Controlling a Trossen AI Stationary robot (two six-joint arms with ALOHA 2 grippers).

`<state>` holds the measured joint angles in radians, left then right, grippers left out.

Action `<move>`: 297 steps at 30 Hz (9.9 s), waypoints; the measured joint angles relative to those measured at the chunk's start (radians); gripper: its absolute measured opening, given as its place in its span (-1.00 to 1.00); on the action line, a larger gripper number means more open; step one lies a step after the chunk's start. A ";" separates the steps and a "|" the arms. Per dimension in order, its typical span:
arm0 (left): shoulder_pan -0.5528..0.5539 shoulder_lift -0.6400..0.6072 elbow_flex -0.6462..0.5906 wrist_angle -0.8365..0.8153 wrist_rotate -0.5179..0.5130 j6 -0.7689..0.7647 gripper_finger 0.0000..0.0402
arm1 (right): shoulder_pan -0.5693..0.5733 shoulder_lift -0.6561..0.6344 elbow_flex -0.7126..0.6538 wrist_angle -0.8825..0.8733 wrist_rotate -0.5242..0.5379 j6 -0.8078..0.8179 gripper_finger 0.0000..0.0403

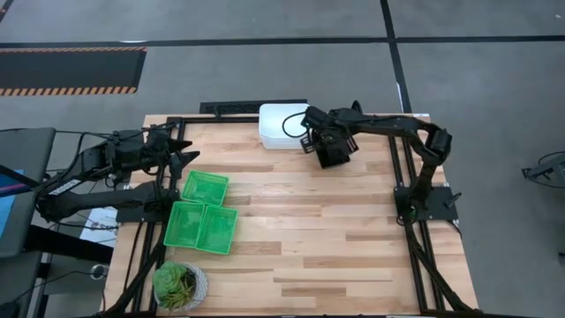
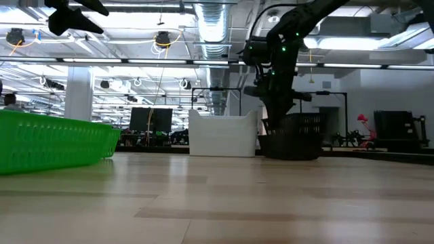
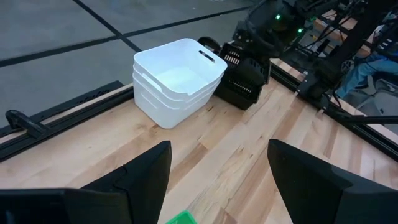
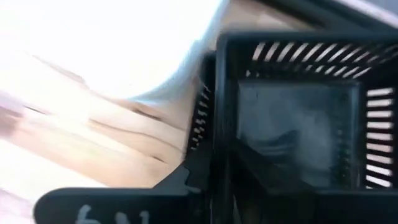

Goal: Stack baskets by color
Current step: Stack the bottom black bin into the top black bin, then move the top green bin to the center of the table, then stack the bottom right green bin into the top green bin

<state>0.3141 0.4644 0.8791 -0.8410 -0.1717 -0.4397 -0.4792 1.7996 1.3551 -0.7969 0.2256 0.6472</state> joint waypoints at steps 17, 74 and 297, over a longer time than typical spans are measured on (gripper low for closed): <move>0.000 0.000 0.000 -0.062 0.037 -0.028 0.28 | 0.061 -0.028 0.081 -0.087 0.079 0.051 -0.62; -0.024 0.107 0.000 -0.122 0.157 -0.135 0.28 | 0.416 -0.361 -0.088 -0.354 0.166 0.155 -0.70; -0.812 0.342 0.439 -0.135 -0.555 -0.271 0.28 | 0.331 0.107 -0.010 0.470 -0.074 0.054 -0.97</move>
<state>-0.4976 0.8064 1.3186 -0.9758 -0.7269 -0.7105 -0.1483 1.9070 1.3449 -0.3267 0.1513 0.7008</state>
